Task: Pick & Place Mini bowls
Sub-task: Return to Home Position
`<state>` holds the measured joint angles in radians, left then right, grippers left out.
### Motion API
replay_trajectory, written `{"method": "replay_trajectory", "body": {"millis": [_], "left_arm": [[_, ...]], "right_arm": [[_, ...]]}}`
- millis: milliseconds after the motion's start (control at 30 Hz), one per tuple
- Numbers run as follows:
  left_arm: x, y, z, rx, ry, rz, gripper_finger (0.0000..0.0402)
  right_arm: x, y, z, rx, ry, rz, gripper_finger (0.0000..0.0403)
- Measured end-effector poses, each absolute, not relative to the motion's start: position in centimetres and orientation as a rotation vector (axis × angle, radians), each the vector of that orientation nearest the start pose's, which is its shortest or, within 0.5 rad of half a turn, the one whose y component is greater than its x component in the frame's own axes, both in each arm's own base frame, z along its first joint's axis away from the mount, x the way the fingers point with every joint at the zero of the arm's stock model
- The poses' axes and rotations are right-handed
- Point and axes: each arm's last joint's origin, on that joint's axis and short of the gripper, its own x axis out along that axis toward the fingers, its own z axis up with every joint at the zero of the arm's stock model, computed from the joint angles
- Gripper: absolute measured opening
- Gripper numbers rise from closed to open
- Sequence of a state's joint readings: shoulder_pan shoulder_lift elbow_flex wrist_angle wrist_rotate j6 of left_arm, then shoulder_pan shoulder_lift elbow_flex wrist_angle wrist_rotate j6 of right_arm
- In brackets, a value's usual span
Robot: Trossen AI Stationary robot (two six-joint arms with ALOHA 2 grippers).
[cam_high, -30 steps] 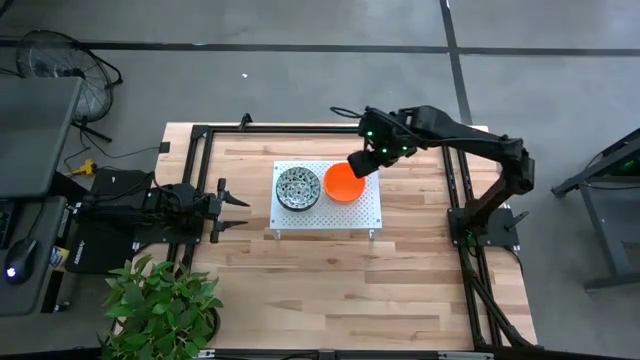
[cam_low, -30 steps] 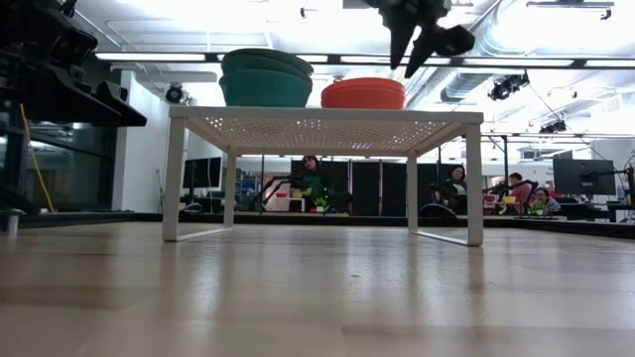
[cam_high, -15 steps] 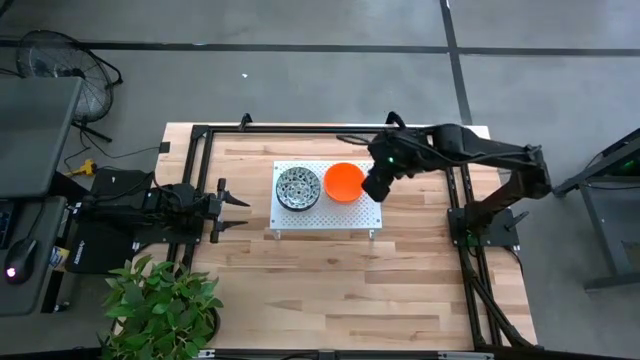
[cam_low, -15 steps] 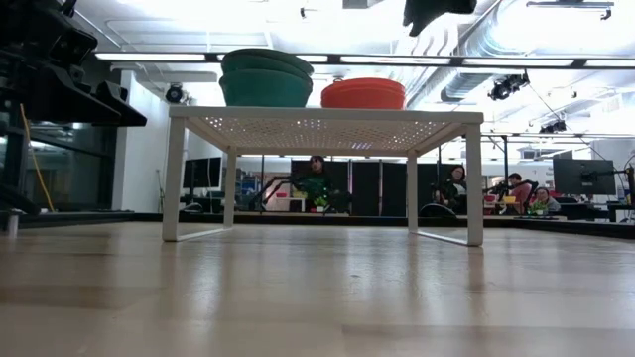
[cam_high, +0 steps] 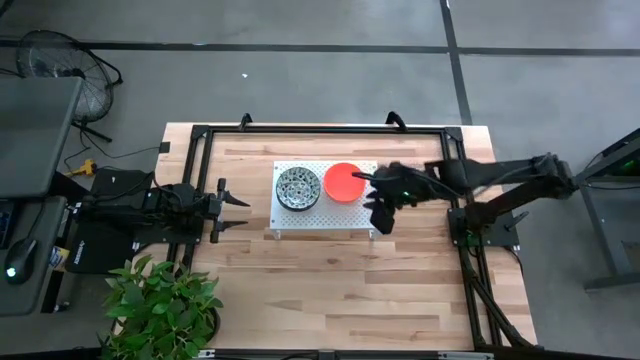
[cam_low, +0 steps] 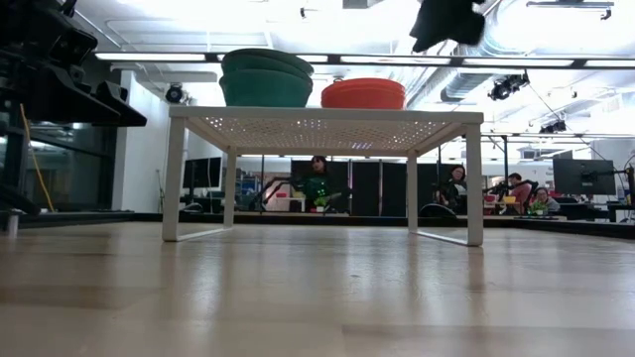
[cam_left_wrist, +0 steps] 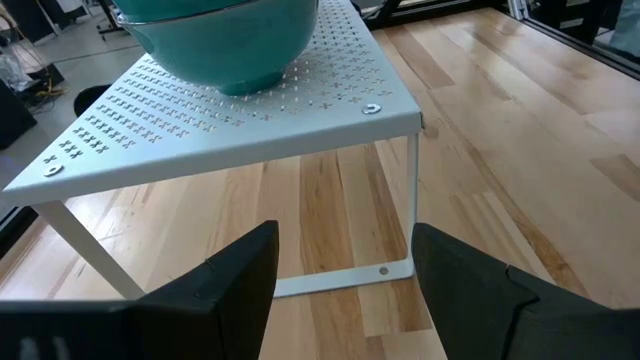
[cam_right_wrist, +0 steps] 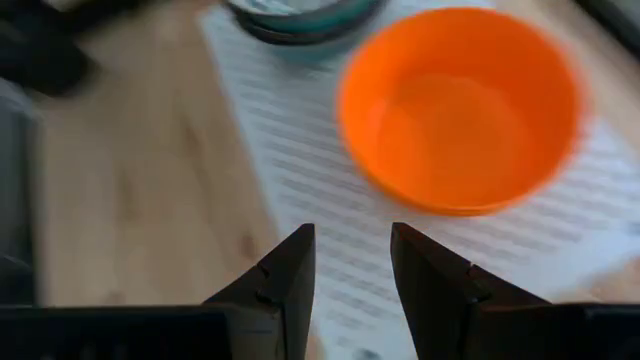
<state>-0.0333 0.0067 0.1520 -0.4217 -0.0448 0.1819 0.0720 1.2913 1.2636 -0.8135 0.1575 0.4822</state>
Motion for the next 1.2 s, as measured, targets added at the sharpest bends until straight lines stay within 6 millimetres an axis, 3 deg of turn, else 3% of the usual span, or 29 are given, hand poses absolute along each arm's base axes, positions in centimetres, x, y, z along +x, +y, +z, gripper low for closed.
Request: {"method": "replay_trajectory", "body": {"millis": [267,700,900,1200], "left_arm": [[8.3,-0.1,17.4,0.192,0.277,-0.014,0.0225],[8.3,-0.1,17.4,0.192,0.277,-0.014,0.0225],[8.3,-0.1,17.4,0.192,0.277,-0.014,0.0225],[8.3,-0.1,17.4,0.192,0.277,-0.014,0.0225]], "right_arm": [[21.3,2.8,29.6,0.461,0.468,-0.090,0.0122],[13.8,2.0,22.8,0.690,0.180,-0.103,0.0122],[11.7,1.7,21.0,0.615,0.114,-0.036,0.0122],[9.7,1.4,19.9,0.500,-0.026,0.044,0.0122]]}}
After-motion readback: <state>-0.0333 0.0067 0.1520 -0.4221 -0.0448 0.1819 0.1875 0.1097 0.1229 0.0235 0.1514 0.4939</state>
